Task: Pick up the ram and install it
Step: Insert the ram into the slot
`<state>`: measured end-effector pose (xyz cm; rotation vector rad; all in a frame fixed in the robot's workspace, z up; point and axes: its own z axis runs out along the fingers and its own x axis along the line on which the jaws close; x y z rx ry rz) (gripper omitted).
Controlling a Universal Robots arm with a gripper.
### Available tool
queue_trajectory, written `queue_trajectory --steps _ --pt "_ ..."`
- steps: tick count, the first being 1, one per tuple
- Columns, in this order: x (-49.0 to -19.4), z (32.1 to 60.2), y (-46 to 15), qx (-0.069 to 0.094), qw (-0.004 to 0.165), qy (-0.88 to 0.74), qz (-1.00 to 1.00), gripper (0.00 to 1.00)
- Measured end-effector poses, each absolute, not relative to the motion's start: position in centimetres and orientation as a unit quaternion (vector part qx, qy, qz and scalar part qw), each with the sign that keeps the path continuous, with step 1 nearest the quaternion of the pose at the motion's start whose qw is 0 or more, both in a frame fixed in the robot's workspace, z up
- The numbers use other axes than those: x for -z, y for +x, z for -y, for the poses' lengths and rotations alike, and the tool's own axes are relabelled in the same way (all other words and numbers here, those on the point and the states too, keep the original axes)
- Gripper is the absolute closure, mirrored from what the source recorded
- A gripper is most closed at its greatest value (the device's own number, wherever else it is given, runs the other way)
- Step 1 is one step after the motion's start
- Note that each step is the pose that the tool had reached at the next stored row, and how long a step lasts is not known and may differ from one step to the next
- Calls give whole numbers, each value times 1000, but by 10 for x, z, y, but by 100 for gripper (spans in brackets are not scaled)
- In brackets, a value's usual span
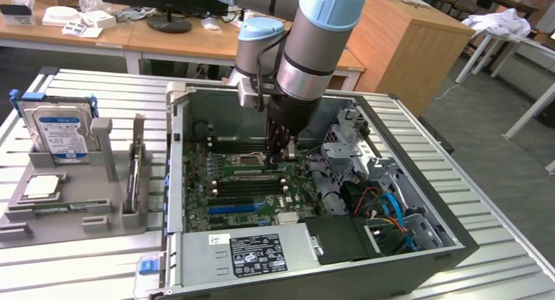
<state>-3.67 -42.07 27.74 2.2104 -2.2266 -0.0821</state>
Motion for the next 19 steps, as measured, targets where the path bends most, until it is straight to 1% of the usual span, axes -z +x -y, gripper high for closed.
queue_trajectory --steps 19 --pt "-258 421 -37 24 -1 704 709 89"
